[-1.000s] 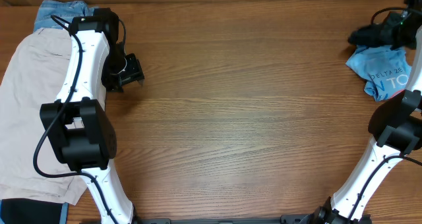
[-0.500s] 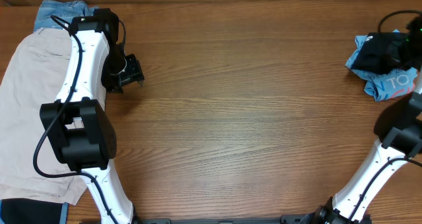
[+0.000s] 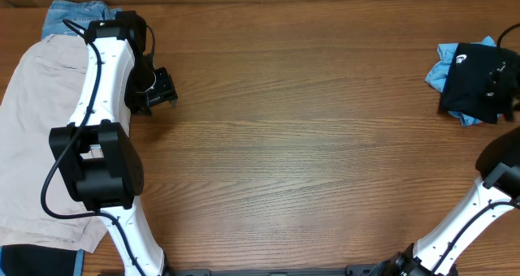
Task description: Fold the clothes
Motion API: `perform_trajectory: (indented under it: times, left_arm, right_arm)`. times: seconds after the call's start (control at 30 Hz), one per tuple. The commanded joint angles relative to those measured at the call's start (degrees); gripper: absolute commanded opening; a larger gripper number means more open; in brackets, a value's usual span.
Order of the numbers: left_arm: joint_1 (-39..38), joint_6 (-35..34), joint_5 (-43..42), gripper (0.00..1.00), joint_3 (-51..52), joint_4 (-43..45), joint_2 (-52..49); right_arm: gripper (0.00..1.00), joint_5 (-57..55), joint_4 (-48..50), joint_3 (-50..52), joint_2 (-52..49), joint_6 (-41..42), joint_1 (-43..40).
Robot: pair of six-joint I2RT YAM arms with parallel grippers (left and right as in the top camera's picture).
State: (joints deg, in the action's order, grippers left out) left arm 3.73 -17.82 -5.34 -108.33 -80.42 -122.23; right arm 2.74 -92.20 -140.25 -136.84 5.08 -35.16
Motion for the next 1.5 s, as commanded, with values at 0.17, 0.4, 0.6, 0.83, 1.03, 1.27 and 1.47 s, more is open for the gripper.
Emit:
perform_trajectory:
  times: [0.17,0.4,0.6,0.83,1.03,1.27,1.47]
  left_arm:
    - [-0.42,1.14,-0.46,0.61,0.35,-0.17,0.09]
    - [-0.42,1.11,-0.46,0.61,0.35,-0.13,0.09]
    - [-0.44,1.11,-0.66,0.70,0.35,0.66,0.09]
    - [-0.55,3.15,-0.55,0.74,0.35,4.31,0.09]
    - [-3.63,6.73,-0.61,1.00,0.35,10.05,0.09]
    - [-5.31,6.08,-0.90,1.00,0.35,10.34,0.09]
    - [-5.16,7.23,-3.06,1.00,0.33,6.80,0.11]
  right_arm:
    - [1.00,5.99,0.85,-0.70,2.25,0.09,0.20]
    - [0.67,8.26,1.90,-0.70,2.25,0.09,0.55]
    - [0.75,20.94,2.08,-0.70,2.25,-3.74,1.90]
    - [1.00,27.15,2.16,-0.70,2.25,-10.71,11.26]
    - [1.00,16.76,6.01,-0.70,2.25,-10.88,27.08]
    - [1.00,12.31,10.12,-0.70,2.25,-10.91,38.38]
    - [1.00,11.41,6.73,-0.72,2.34,-10.08,42.86]
